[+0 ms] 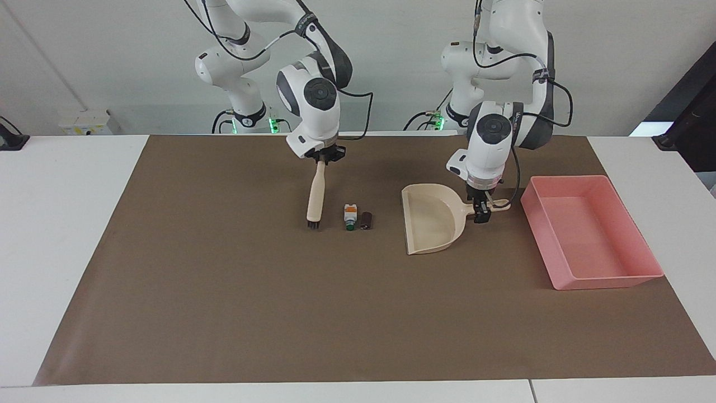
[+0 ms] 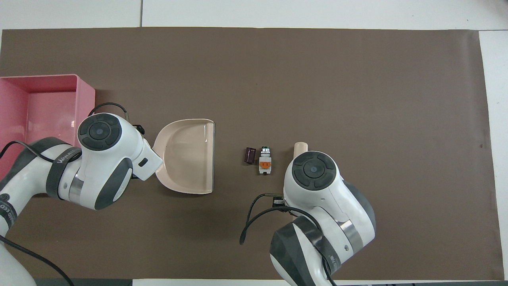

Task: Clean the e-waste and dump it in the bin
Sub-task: 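Move the brush with the right gripper toward the e-waste items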

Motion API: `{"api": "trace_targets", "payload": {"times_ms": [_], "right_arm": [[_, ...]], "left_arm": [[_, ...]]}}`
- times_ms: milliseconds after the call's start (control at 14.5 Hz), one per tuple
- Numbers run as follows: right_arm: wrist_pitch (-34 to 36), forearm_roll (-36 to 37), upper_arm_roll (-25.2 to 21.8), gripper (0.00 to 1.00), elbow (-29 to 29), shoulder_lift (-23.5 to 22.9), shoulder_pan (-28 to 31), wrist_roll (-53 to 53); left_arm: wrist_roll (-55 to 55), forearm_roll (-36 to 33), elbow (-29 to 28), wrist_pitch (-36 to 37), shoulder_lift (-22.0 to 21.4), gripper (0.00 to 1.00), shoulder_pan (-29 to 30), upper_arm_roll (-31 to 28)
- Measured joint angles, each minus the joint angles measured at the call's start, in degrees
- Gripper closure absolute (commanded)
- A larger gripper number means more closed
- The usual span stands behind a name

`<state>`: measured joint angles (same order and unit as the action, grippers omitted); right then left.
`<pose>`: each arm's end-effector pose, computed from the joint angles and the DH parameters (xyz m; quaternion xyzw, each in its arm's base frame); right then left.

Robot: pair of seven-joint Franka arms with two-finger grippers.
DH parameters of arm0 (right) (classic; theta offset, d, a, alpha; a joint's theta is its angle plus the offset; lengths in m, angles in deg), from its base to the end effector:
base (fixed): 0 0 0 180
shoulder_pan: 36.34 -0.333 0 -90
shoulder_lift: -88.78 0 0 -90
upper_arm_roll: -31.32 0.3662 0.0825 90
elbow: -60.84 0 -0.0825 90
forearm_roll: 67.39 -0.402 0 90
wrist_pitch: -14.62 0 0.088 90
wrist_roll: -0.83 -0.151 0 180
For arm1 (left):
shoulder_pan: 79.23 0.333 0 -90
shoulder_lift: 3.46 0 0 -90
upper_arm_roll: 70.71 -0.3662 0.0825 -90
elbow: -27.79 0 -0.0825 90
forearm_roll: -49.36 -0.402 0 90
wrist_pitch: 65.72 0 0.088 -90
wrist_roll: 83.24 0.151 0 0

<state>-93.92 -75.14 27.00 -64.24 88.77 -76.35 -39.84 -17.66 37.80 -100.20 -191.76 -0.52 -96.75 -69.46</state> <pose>0.3977 0.3048 0.3666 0.9851 -0.0734 -0.1502 0.0414 0.5108 -0.1587 0.3366 -0.6946 0.7139 0.0700 0.0550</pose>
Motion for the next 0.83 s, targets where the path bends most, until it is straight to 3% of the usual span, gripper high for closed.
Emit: {"api": "trace_targets", "payload": {"times_ms": [69,553,829], "right_arm": [[-0.2,0.0,0.0,1.0,0.0,-0.2,0.0,0.0],[-1.2,0.0,-0.3,1.0,0.1,-0.3,0.0,0.0],[-1.3,0.0,-0.3,1.0,0.1,-0.4,0.0,0.0]], "left_arm": [[0.0,0.0,0.0,0.0,0.0,1.0,0.0,0.0],[0.1,-0.1,0.8,3.0,-0.3,1.0,-0.4,0.0],[-0.9,-0.2,3.6,6.2,-0.2,1.0,-3.9,0.0]]}}
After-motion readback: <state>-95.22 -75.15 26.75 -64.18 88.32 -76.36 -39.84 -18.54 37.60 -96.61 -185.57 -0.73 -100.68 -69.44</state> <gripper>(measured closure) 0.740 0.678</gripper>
